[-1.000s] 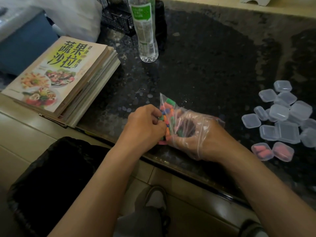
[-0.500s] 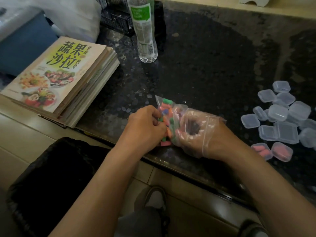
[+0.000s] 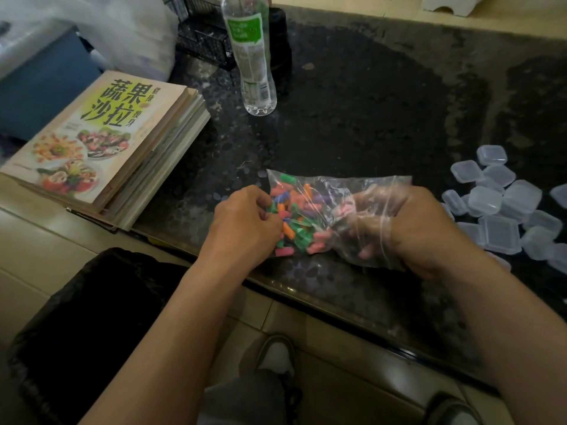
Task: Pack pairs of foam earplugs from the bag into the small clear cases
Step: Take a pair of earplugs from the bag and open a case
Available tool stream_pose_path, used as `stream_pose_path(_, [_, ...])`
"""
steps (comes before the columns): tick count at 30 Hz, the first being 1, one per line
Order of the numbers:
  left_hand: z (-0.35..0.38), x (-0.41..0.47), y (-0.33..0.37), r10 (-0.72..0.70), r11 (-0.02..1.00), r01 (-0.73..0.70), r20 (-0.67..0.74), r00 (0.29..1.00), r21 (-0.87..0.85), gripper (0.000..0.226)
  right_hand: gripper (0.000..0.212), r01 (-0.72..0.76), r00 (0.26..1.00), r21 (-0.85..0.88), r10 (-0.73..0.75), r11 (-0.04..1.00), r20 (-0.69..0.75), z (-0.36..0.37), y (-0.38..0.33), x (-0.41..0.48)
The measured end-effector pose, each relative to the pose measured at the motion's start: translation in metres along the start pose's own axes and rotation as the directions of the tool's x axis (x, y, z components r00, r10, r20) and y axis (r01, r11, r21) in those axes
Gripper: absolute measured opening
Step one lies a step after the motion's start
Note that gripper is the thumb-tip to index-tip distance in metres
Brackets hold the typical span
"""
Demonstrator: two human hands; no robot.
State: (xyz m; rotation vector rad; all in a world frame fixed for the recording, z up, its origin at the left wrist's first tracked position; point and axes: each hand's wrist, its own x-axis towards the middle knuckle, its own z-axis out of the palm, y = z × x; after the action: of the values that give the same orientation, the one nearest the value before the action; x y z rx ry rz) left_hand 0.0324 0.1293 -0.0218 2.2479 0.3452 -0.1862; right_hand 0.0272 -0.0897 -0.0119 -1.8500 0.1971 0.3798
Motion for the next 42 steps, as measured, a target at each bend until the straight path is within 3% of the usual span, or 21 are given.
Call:
stream_pose_path(5, [0.004, -0.005, 0.010, -0.077, 0.991, 0.069, -0.074, 0.994, -0.112, 0.011, 0.010, 0.044, 0.997, 0.044, -0.042, 0.998, -0.057, -0.017, 0.006, -0.014])
stream_pose_path(8, [0.009, -0.014, 0.028, 0.099, 0.986, -0.063, -0.238, 0.966, 0.152, 0.020, 0.011, 0.040, 0.991, 0.034, -0.035, 0.999, -0.125, -0.029, 0.008, -0.023])
stream_pose_path(10, [0.015, -0.023, 0.046, 0.255, 0.959, -0.201, -0.300, 0.919, 0.200, 0.021, 0.016, 0.041, 0.986, 0.046, -0.033, 0.998, -0.165, -0.038, 0.009, -0.031])
stream_pose_path(13, [0.035, -0.043, 0.077, 0.374, 0.926, -0.373, -0.257, 0.891, 0.053, 0.017, 0.021, 0.085, 0.971, 0.071, -0.067, 0.994, -0.228, -0.053, 0.009, -0.045])
stream_pose_path(16, [0.060, -0.067, 0.106, 0.438, 0.886, -0.447, -0.092, 0.894, -0.121, 0.015, 0.022, 0.127, 0.956, 0.086, -0.099, 0.988, -0.276, -0.068, 0.011, -0.060])
stream_pose_path(20, [0.095, -0.086, 0.130, 0.402, 0.893, -0.363, 0.113, 0.908, -0.266, 0.016, 0.019, 0.167, 0.951, 0.125, -0.126, 0.978, -0.284, -0.092, 0.019, -0.077])
stream_pose_path(24, [0.148, -0.109, 0.141, 0.113, 0.897, -0.008, 0.210, 0.971, -0.443, 0.019, 0.017, 0.005, 0.924, 0.191, 0.068, 0.982, -0.376, -0.095, 0.043, -0.082])
stream_pose_path(26, [0.172, -0.112, 0.147, 0.040, 0.907, 0.057, 0.220, 0.975, -0.417, 0.026, 0.016, -0.029, 0.881, 0.041, 0.045, 0.999, -0.470, -0.097, 0.054, -0.084])
stream_pose_path(30, [0.192, -0.108, 0.160, 0.107, 0.913, 0.001, 0.242, 0.964, -0.407, 0.026, 0.019, 0.053, 0.833, -0.135, -0.118, 0.989, -0.540, -0.118, 0.061, -0.092])
stream_pose_path(35, [0.199, -0.107, 0.163, 0.103, 0.926, -0.002, 0.246, 0.964, -0.379, 0.023, 0.026, 0.044, 0.877, -0.253, -0.159, 0.966, -0.453, -0.129, 0.065, -0.091])
stream_pose_path(39, [0.199, -0.103, 0.164, 0.091, 0.908, 0.008, 0.214, 0.973, -0.420, 0.017, 0.028, 0.036, 0.923, -0.194, -0.107, 0.980, -0.370, -0.137, 0.064, -0.089])
stream_pose_path(42, [0.196, -0.101, 0.164, 0.108, 0.899, -0.018, 0.180, 0.978, -0.437, 0.019, 0.026, 0.042, 0.959, -0.039, -0.051, 0.998, -0.278, -0.141, 0.062, -0.088])
